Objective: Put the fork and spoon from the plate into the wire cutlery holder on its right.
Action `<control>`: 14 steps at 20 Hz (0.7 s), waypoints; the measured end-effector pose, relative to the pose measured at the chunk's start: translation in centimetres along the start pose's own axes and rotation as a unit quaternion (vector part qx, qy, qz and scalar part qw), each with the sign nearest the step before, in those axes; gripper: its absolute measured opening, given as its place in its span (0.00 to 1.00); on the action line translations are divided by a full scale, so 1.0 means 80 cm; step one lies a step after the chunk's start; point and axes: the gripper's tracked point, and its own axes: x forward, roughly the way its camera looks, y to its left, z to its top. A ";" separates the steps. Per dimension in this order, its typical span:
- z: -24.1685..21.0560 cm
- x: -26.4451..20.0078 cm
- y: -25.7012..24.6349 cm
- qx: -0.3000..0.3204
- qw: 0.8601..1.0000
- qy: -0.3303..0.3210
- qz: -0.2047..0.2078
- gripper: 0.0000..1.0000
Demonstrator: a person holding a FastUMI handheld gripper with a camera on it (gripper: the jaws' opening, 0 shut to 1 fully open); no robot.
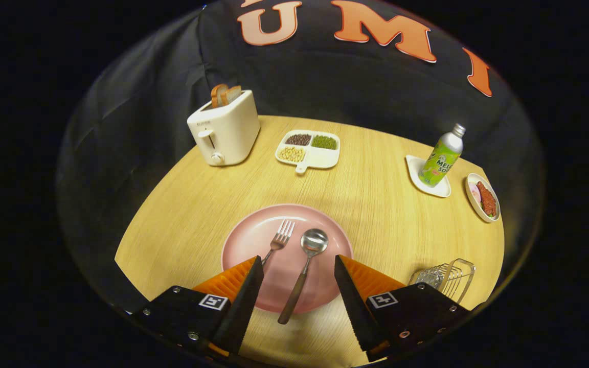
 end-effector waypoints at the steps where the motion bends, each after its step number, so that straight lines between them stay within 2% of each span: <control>1: -0.008 0.006 0.000 -0.005 1.000 0.016 -0.006 0.84; 5: -0.037 0.031 0.003 -0.005 0.996 0.088 -0.017 0.69; 8: -0.057 0.046 0.000 0.007 0.990 0.134 -0.032 0.50; 11: -0.068 0.057 0.001 0.018 0.986 0.163 -0.034 0.38; 14: -0.078 0.063 0.003 0.033 0.982 0.184 -0.038 0.20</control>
